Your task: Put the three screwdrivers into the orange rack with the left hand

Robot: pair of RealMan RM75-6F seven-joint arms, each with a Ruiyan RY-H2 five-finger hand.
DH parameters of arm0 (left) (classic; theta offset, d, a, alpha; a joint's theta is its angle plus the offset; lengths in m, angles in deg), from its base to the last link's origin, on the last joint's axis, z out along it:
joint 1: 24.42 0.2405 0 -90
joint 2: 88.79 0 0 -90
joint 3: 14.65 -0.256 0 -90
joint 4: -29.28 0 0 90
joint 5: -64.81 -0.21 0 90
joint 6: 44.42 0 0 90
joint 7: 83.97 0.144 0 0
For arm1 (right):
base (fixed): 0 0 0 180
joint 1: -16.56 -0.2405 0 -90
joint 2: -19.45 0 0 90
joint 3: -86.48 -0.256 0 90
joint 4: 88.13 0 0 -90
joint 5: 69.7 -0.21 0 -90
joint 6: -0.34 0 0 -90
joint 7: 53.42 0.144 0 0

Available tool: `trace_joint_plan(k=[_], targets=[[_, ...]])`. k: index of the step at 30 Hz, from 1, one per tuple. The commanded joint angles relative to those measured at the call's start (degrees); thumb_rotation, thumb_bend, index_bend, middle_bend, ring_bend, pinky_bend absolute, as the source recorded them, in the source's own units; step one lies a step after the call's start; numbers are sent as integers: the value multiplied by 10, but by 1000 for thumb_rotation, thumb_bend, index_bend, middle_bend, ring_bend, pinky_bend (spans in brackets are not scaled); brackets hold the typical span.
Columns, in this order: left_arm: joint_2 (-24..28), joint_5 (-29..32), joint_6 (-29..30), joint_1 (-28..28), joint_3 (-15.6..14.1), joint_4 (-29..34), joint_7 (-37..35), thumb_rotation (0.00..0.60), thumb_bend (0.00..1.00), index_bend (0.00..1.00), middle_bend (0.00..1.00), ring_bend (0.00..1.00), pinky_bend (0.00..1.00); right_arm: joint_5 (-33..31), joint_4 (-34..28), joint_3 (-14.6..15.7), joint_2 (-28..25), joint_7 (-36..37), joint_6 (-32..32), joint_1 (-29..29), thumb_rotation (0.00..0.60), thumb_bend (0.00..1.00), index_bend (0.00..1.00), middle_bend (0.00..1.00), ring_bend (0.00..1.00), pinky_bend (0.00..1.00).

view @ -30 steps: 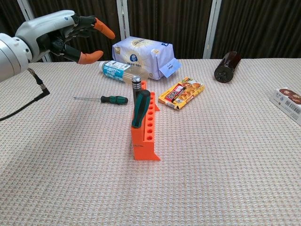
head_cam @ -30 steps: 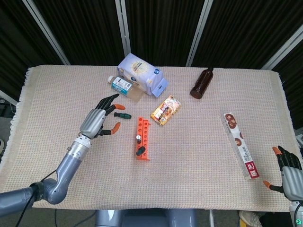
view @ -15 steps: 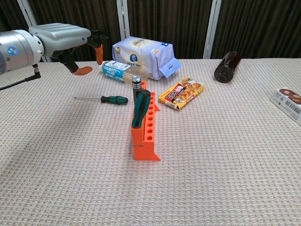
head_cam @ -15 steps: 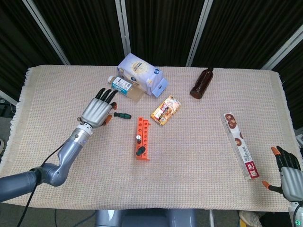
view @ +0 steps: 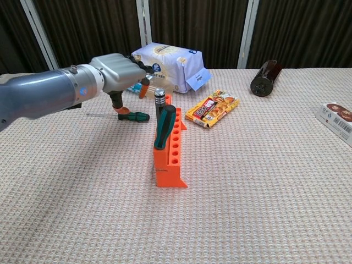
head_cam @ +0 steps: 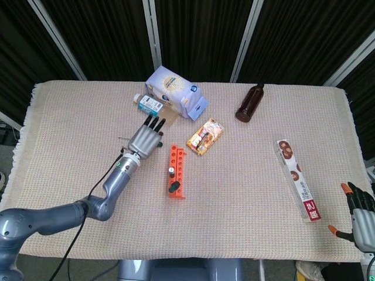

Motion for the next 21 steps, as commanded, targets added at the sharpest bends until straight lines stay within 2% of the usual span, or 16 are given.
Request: trace_joint_plan(k=[1,12,17,21], targets=[[-41,10,-10,-15,-3,-49,3,600,256,350,0,0,0,-1,-1,0,-1,0,-1,1,600,0,41,0,0,33],[-95,32,-53,-15,29,-145,-90,600,260,360,0,0,0,-5,-6,-2,-6,2,-4,5,600,0,43,0,0,33],[-115,37,-71,-21,34,-186,-105,600,271,370,0,0,0,-6,-9,-3,-6,0,-7,7,600,0,45,0,0,32],[-127,39,-77,-24,36,-207,-109,600,322,394,0,0,0,-8,-11,-4,-7,-3,-9,9,600,0,48,0,0,33]])
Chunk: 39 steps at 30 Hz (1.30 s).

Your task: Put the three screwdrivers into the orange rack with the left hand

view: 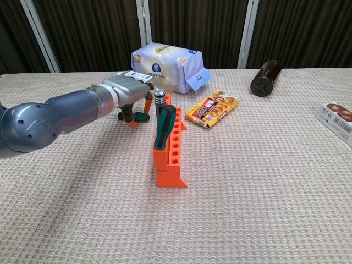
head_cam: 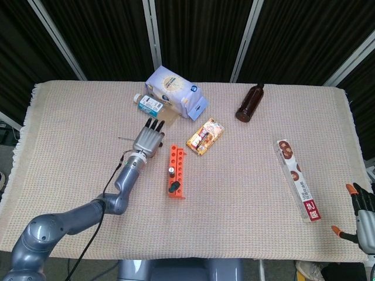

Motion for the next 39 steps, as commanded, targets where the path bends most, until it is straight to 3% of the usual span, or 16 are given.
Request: trace_joint_plan(k=[1,14,20,27,29,32,39], targets=[[-10,2,-6,-4,3,-15,-4,600,339,398,0,0,0,-1,-2,-1,-1,-1,0,1,600,0,48,0,0,33],[-16,4,-10,-1,10,-37,-13,600,371,444,0,0,0,-7,-6,-3,-2,-7,1,1,600,0,50,0,0,33],[-11,-6,3,9,12,-27,-30,600,369,573,2,0,0,-6,-5,-3,-1,-6,3,1,600,0,51,0,0,33],[4,-33,28,24,21,-3,-76,600,371,714,76,0,0,-4,-3,-3,-1,-2,3,0,600,0,52,0,0,33],[23,-43,42,32,32,23,-103,600,371,730,89,0,0,-2,-2,-3,-1,-1,2,0,600,0,53,0,0,33],[94,-65,86,63,64,117,-171,600,371,748,106,0,0,1,1,-3,0,4,1,1,600,0,54,0,0,33],[213,-89,130,126,90,287,-261,600,370,763,141,0,0,9,6,-2,4,11,-2,0,600,0,54,0,0,33]])
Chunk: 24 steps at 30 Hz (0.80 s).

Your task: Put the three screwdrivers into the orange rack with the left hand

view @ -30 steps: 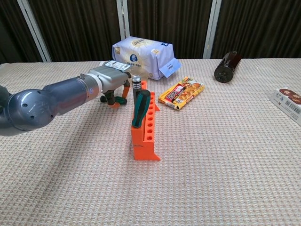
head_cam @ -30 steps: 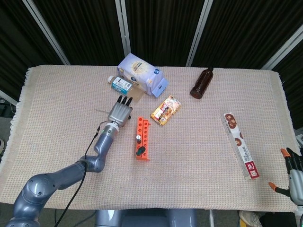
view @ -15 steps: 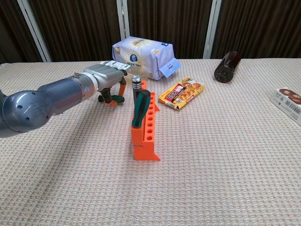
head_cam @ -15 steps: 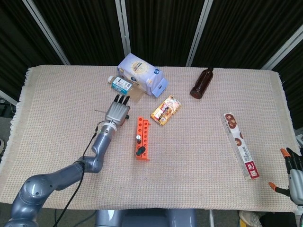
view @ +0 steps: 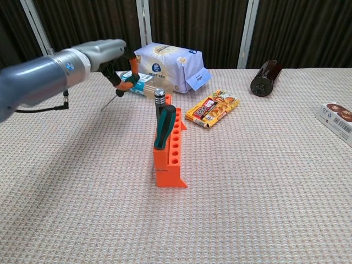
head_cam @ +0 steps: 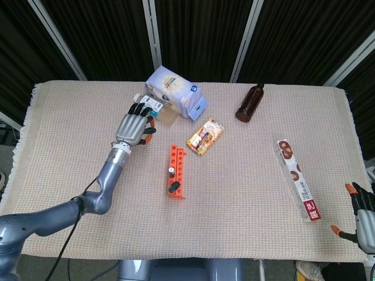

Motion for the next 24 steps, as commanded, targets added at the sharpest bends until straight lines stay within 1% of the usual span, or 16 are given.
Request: trace_joint_plan(k=[1,3,4,6,9,14,19,24], targets=[[86,-23,39,50,27,108,-73,600,370,763,142,0,0,1,1,0,0,1,0,0,600,0,54,0,0,33],[108,-26,47,64,34,139,-97,600,371,762,145,0,0,3,1,1,1,1,-1,0,600,0,53,0,0,33],[123,-28,57,78,43,164,-125,600,372,762,146,0,0,5,1,1,1,2,-3,0,600,0,53,0,0,34],[147,-38,58,97,48,200,-167,600,371,762,149,0,0,8,2,1,2,3,-5,0,600,0,54,0,0,34],[166,-46,53,113,54,233,-222,600,371,763,151,0,0,10,3,2,4,4,-5,0,600,0,54,0,0,33],[183,-64,40,126,55,271,-289,600,371,761,151,0,0,12,6,3,5,7,-6,0,600,0,54,0,0,33],[186,-85,45,128,52,290,-313,600,372,748,150,0,0,13,7,3,5,10,-8,1,600,0,56,0,0,33],[187,-85,42,124,53,305,-328,600,372,743,148,0,0,13,10,3,7,13,-7,1,600,0,56,0,0,33]])
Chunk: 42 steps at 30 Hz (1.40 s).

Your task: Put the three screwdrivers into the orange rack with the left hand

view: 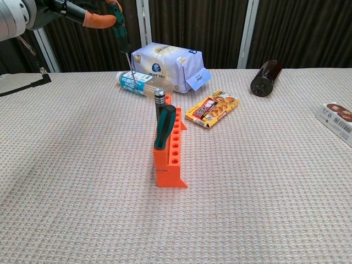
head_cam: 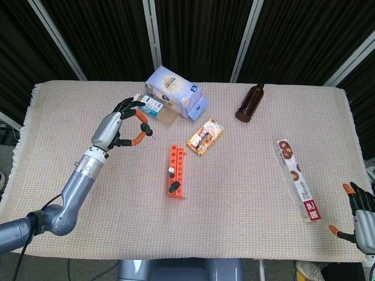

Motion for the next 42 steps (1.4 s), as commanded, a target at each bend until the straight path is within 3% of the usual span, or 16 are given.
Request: trace_joint_plan(k=[1,15,42], targets=[[2,4,-4,-2,1,8,-11,600,371,742,148,0,0,-1,1,0,1,1,1,0,600,0,56,0,0,33],[-4,32,-37,-16,8,25,-70,600,381,728,141,0,0,-3,4,0,1,3,-3,4,600,0,56,0,0,33],[-18,65,-57,-39,8,24,-90,600,382,721,135,0,0,-9,10,-1,1,10,-1,7,600,0,56,0,0,34]])
